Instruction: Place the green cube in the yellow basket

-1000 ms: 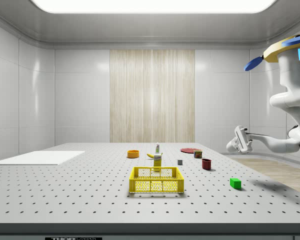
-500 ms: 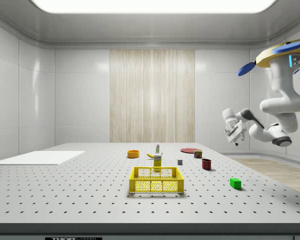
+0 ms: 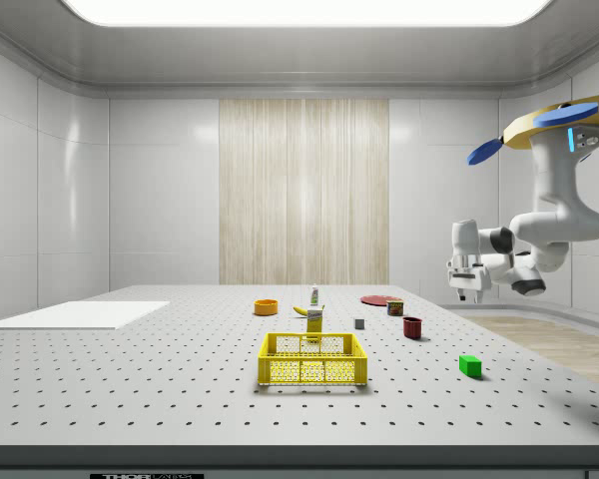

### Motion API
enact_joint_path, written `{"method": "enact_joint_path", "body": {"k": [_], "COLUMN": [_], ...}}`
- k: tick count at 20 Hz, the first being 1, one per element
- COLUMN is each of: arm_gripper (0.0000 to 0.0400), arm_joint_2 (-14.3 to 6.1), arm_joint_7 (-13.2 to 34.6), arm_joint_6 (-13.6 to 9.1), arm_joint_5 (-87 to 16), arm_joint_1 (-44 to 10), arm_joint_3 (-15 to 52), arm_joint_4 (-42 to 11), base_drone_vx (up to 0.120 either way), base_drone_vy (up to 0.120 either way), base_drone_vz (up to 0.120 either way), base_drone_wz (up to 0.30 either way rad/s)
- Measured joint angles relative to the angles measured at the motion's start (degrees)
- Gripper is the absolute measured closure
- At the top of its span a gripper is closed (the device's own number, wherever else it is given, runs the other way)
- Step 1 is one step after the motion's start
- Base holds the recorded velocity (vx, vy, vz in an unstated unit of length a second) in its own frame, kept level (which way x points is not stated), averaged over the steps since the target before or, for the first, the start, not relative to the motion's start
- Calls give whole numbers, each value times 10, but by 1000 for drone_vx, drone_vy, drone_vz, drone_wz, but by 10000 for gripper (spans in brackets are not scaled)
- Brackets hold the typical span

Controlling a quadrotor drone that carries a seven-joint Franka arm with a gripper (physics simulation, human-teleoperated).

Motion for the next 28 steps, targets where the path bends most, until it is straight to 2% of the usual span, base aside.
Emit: {"method": "enact_joint_path", "body": {"k": [9,28], "arm_gripper": [0,0], "arm_joint_2": [-34,-92], "arm_joint_7": [29,53], "arm_joint_6": [5,52], "arm_joint_5": [-1,24], "arm_joint_1": [-41,-67], "arm_joint_3": [23,42], "arm_joint_4": [-1,3], "base_drone_vx": [0,0], "base_drone_vy": [22,8], "base_drone_vz": [-120,-114], "base_drone_wz": [0,0]}}
